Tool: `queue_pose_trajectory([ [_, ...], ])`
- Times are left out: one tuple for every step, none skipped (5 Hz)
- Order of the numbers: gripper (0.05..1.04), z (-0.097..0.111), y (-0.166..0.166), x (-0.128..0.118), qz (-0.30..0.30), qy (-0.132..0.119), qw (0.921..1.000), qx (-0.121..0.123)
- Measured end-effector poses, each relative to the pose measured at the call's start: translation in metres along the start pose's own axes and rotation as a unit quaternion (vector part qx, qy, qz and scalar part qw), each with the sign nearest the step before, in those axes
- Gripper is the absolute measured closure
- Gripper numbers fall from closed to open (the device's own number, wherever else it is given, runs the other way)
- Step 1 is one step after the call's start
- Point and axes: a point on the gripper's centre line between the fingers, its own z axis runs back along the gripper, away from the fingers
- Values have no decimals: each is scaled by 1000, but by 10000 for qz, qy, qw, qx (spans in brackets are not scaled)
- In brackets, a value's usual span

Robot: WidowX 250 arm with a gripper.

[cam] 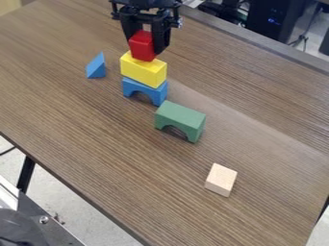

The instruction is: Place the red cube on top of the yellow block

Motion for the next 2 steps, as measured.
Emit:
queue_pose_trajectory([
  [488,-1,5,-4,-184,165,9987,451],
  [488,-6,-1,-8,-409,324,9961,714],
])
